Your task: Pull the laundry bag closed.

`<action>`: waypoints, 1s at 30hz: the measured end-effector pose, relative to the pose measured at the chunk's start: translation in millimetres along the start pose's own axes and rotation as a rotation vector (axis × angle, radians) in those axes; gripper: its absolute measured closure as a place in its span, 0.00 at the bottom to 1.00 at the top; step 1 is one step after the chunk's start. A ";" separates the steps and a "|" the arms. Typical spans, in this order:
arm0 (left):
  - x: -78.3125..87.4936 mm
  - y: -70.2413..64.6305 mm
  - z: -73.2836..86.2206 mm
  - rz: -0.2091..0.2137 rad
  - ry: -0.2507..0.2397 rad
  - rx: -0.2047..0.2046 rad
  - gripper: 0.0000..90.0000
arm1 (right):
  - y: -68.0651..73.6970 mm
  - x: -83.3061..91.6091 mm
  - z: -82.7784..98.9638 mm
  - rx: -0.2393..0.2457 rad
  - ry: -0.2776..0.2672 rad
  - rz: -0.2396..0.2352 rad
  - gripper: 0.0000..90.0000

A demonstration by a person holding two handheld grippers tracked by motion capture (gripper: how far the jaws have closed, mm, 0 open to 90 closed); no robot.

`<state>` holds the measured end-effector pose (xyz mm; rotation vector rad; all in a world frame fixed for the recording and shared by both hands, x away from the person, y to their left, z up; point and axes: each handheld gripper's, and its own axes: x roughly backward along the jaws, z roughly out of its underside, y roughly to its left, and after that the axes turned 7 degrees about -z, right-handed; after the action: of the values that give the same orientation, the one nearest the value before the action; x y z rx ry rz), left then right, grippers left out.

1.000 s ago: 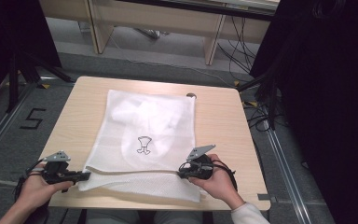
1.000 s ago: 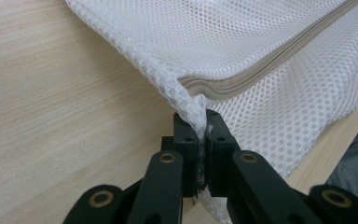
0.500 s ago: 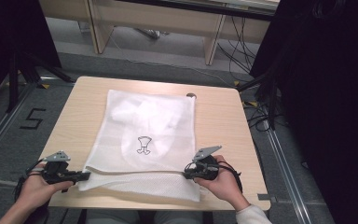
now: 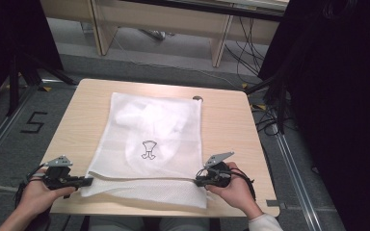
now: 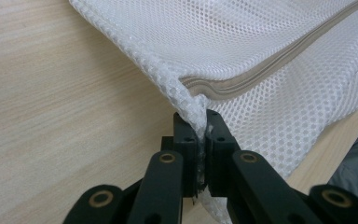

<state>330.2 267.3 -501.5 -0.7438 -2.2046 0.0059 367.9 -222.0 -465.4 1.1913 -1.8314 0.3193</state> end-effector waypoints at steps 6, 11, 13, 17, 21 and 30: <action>0.0 -0.2 0.2 -0.002 -0.002 0.007 0.95 | -3.2 -0.2 4.2 -0.001 0.009 0.003 0.92; 0.2 -0.2 0.2 -0.005 -0.002 0.005 0.94 | -4.5 0.7 8.4 -0.034 0.029 0.010 0.92; 0.1 -0.3 0.2 -0.004 -0.002 0.005 0.94 | -6.2 0.4 9.8 -0.022 0.029 0.001 0.92; 0.4 0.4 0.2 -0.001 0.005 -0.004 0.94 | -7.2 0.6 11.7 -0.033 0.035 0.000 0.92; 1.2 0.2 -0.4 -0.013 0.018 -0.011 0.94 | -5.7 0.6 12.7 -0.056 0.059 0.010 0.92; -2.1 -0.7 2.1 -0.014 0.051 -0.021 0.92 | -6.3 -1.8 14.3 -0.054 0.058 0.001 0.92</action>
<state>329.5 266.2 -504.2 -0.7316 -2.1647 -0.0425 365.7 -233.0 -476.5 1.1329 -1.7793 0.3003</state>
